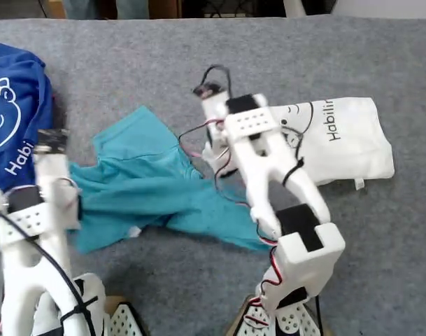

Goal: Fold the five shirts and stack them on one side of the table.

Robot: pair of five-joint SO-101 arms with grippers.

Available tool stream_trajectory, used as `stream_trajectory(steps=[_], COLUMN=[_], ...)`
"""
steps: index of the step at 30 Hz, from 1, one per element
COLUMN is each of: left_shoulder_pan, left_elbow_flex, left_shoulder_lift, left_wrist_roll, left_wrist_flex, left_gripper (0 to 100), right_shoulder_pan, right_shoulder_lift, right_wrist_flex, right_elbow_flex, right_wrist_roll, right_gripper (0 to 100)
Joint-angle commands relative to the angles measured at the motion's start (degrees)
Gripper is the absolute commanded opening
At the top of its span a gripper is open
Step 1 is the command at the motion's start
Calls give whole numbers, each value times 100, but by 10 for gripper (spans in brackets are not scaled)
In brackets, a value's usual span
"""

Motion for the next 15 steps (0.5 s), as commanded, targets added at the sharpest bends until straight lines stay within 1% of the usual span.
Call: stream_trajectory(steps=[1, 4, 6, 10, 13, 15], left_shoulder_pan=[-400, -409, -400, -453, -514, -479], left_elbow_flex=[-760, -1015, -1086, -1332, -1516, -1534], left_shoulder_lift=[-114, -114, -114, -114, -114, -105], left_wrist_roll=[97, 88, 88, 79, 79, 79], left_wrist_flex=[-97, -97, -97, -62, -88, -123], left_gripper=[29, 29, 29, 29, 29, 29], right_shoulder_pan=[255, 413, 510, 554, 580, 624], right_shoulder_lift=[-13, -13, -22, -75, -84, -224], right_wrist_flex=[-70, -387, -378, 527, 1178, 1600], right_elbow_flex=[-532, -558, -549, -585, -576, -532], right_wrist_roll=[325, 607, 747, 1152, 1451, 1881], right_gripper=[18, 18, 28, 98, 106, 106])
